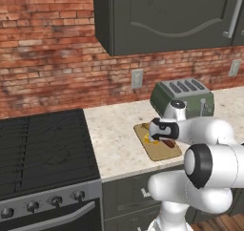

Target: Retrieve the sausage and cheese from the fridge and place them on the cutting board on the counter.

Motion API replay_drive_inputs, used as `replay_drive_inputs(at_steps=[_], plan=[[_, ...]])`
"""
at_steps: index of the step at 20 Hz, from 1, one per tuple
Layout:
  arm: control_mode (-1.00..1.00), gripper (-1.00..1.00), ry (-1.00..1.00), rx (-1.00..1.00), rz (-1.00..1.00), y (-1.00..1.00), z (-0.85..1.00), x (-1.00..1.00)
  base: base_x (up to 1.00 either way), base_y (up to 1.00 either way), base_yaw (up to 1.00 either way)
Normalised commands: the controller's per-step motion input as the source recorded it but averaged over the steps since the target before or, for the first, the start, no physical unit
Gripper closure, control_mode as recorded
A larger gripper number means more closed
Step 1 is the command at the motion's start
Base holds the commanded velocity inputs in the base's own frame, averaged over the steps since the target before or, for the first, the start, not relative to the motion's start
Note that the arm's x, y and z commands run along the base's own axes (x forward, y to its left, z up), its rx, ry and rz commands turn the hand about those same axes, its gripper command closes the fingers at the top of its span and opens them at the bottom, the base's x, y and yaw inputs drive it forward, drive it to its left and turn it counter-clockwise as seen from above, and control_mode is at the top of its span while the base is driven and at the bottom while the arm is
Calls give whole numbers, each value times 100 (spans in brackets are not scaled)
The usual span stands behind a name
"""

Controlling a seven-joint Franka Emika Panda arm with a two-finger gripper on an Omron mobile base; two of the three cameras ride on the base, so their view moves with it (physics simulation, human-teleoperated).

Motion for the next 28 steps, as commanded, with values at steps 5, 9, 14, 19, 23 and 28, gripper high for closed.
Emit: replay_drive_inputs(at_steps=[5, 9, 14, 19, 23, 28], plan=[[-100, -100, 3, 0, 0, 1, -19, -5, 0, 0, 0], [-100, -100, 1, 0, 0, 2, -9, -2, 0, 0, 0], [-100, -100, 2, 0, 0, 0, -6, 0, 0, 0, 0], [-100, -100, 0, 1, 0, 0, 0, -4, 0, 0, 0], [-100, -100, 0, 6, 0, 0, 19, -63, 0, 0, 0], [-100, -100, 0, 7, 0, 0, 32, -68, 0, 0, 0]])
